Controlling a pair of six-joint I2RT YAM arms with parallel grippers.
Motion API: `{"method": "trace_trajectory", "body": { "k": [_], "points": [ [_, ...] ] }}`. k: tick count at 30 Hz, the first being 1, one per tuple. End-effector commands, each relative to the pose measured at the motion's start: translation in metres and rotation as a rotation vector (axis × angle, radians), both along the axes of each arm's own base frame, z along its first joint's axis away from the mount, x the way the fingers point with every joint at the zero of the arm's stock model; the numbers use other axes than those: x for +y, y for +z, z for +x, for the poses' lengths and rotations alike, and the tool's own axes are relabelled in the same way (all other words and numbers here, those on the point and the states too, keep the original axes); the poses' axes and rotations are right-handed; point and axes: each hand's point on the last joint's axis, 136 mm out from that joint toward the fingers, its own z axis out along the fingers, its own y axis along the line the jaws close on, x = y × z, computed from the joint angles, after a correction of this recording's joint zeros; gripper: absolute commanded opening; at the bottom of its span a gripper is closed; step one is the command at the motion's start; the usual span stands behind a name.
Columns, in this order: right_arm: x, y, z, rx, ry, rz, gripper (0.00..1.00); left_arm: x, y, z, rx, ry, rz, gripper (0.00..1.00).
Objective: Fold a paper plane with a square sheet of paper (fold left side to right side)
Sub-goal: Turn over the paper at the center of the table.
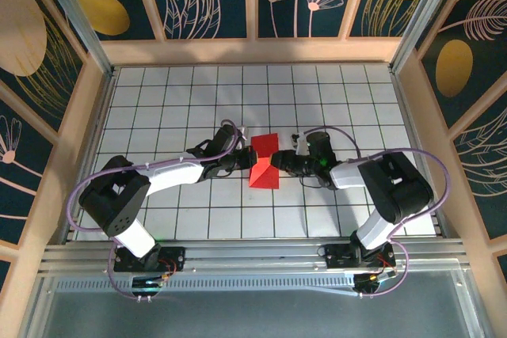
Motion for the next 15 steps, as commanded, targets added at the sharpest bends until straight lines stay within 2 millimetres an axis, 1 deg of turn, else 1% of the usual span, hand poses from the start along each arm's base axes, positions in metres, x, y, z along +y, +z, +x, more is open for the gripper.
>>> {"method": "trace_trajectory", "body": {
  "k": [1, 7, 13, 15],
  "points": [
    [0.013, 0.015, 0.011, -0.064, 0.016, 0.038, 0.42, 0.006, 0.003, 0.004, -0.01, 0.032, -0.002, 0.0],
    [0.016, 0.008, 0.015, -0.068, 0.017, 0.033, 0.38, 0.008, -0.001, 0.003, -0.002, 0.036, 0.009, 0.0],
    [0.018, 0.004, 0.019, -0.081, 0.011, 0.024, 0.31, 0.01, -0.006, 0.003, 0.005, 0.045, 0.026, 0.0],
    [0.019, 0.004, 0.021, -0.09, 0.011, 0.024, 0.27, 0.011, -0.008, 0.003, 0.007, 0.047, 0.032, 0.0]
  ]
}}
